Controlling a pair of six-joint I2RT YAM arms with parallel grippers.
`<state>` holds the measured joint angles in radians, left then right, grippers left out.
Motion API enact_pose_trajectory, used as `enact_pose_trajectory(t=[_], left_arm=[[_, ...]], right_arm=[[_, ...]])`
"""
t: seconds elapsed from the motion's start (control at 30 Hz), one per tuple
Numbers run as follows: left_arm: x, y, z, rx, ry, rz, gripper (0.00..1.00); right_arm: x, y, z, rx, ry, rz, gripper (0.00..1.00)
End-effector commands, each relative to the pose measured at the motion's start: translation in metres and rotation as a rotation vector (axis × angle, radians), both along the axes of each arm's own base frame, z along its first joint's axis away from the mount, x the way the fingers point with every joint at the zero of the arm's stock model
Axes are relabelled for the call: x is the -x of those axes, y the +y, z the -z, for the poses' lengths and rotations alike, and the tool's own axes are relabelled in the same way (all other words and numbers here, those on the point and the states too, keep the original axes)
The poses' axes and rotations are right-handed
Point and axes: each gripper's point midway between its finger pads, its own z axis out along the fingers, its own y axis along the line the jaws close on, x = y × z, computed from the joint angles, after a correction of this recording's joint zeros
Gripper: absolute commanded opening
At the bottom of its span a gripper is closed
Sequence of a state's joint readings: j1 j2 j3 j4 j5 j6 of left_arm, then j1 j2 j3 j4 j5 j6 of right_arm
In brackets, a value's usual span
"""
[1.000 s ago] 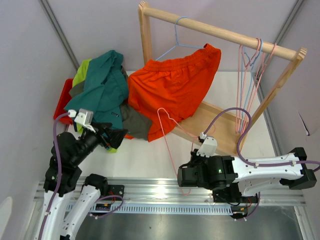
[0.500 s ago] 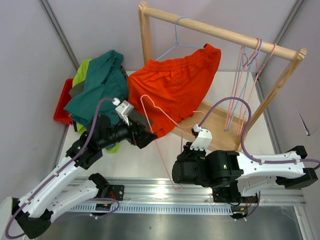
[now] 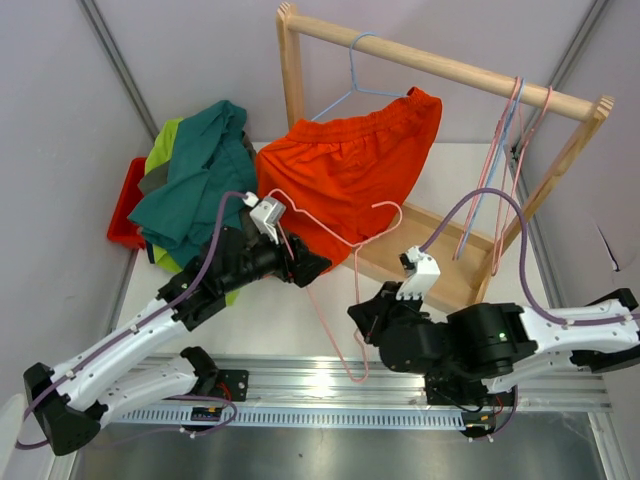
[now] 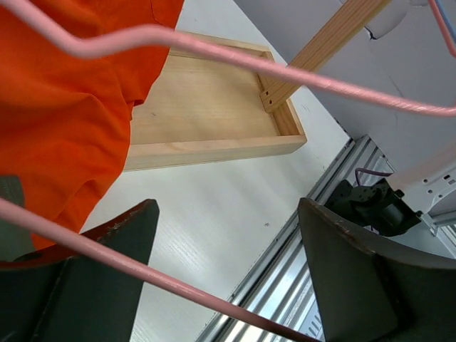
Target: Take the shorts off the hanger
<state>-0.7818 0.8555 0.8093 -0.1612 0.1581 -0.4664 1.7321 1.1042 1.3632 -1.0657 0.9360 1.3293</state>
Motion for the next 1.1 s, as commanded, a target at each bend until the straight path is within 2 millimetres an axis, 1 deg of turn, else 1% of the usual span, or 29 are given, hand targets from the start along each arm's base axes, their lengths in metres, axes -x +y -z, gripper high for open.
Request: enact_pose_trajectory(t=[0.0,0.07,0.13,0.2,0.23,0.27,0.33,0.5,0.63,0.67,0.7,0.73,0.77,0.8,0.83,0.87,0.9,0.93,0.97,1.0,1.03,1.07], left_arm=[[-0.005,-0.009,-0.005,0.037,-0.020,-0.016,0.83],[-0.005,-0.010,-0.004,0.035,-0.020,-0.021,0.78],[-0.006,-0.010,-0.003,0.034,-0.024,-0.028,0.77],[-0.006,-0.009,-0.002,0.033,-0.025,-0.032,0.77],[-0.007,-0.009,-0.002,0.031,-0.027,-0.035,0.77],[-0.007,-0.009,-0.002,0.030,-0.028,-0.036,0.77],[-0.009,-0.010,-0.001,0.030,-0.028,-0.039,0.77],[-0.013,-0.015,0.001,0.027,-0.025,-0.036,0.77],[-0.015,-0.018,-0.002,0.030,-0.031,-0.034,0.80],[-0.015,-0.018,-0.004,0.027,-0.033,-0.035,0.87],[-0.016,-0.015,0.001,0.005,-0.021,-0.047,0.91],[-0.016,-0.012,-0.010,0.010,-0.041,-0.054,0.99],[-0.015,-0.008,-0.012,0.002,-0.047,-0.061,0.99],[-0.015,-0.002,-0.010,-0.028,-0.046,-0.079,0.99],[-0.014,0.002,-0.018,-0.023,-0.061,-0.088,0.99],[-0.009,0.010,-0.026,-0.026,-0.072,-0.098,0.99],[-0.006,0.015,-0.034,-0.026,-0.088,-0.097,0.99],[-0.008,0.022,-0.037,-0.035,-0.095,-0.131,0.99],[-0.003,0.030,-0.045,-0.035,-0.104,-0.138,0.99],[-0.001,0.034,-0.047,-0.042,-0.112,-0.141,0.99],[0.000,0.039,-0.049,-0.044,-0.117,-0.155,0.99],[0.005,0.046,-0.055,-0.039,-0.125,-0.161,0.99]], right_arm=[[-0.010,0.008,-0.055,-0.204,-0.112,0.009,0.00],[-0.011,0.009,-0.064,-0.219,-0.135,-0.006,0.00],[-0.011,0.010,-0.069,-0.214,-0.154,-0.020,0.00],[-0.009,0.014,-0.078,-0.253,-0.158,-0.037,0.00],[-0.007,0.015,-0.077,-0.255,-0.161,-0.049,0.00],[-0.007,0.018,-0.084,-0.284,-0.177,-0.061,0.00],[-0.003,0.019,-0.091,-0.329,-0.178,-0.090,0.00],[0.006,0.031,-0.103,-0.389,-0.212,-0.165,0.00],[0.011,0.038,-0.109,-0.398,-0.244,-0.199,0.00],[0.010,0.037,-0.109,-0.386,-0.249,-0.194,0.00],[0.005,0.032,-0.111,-0.378,-0.255,-0.164,0.00],[0.002,0.028,-0.111,-0.371,-0.249,-0.142,0.00],[-0.001,0.022,-0.102,-0.312,-0.252,-0.124,0.00],[-0.009,0.011,-0.109,-0.321,-0.246,-0.053,0.00],[-0.013,0.003,-0.108,-0.299,-0.247,-0.025,0.00],[-0.016,-0.007,-0.097,-0.233,-0.257,-0.005,0.00],[-0.021,-0.020,-0.102,-0.238,-0.264,0.044,0.00],[-0.024,-0.028,-0.096,-0.214,-0.260,0.067,0.00],[-0.028,-0.036,-0.096,-0.204,-0.271,0.097,0.00],[-0.030,-0.043,-0.097,-0.208,-0.271,0.112,0.00],[-0.032,-0.050,-0.093,-0.182,-0.277,0.119,0.00],[-0.034,-0.054,-0.092,-0.193,-0.269,0.137,0.00]])
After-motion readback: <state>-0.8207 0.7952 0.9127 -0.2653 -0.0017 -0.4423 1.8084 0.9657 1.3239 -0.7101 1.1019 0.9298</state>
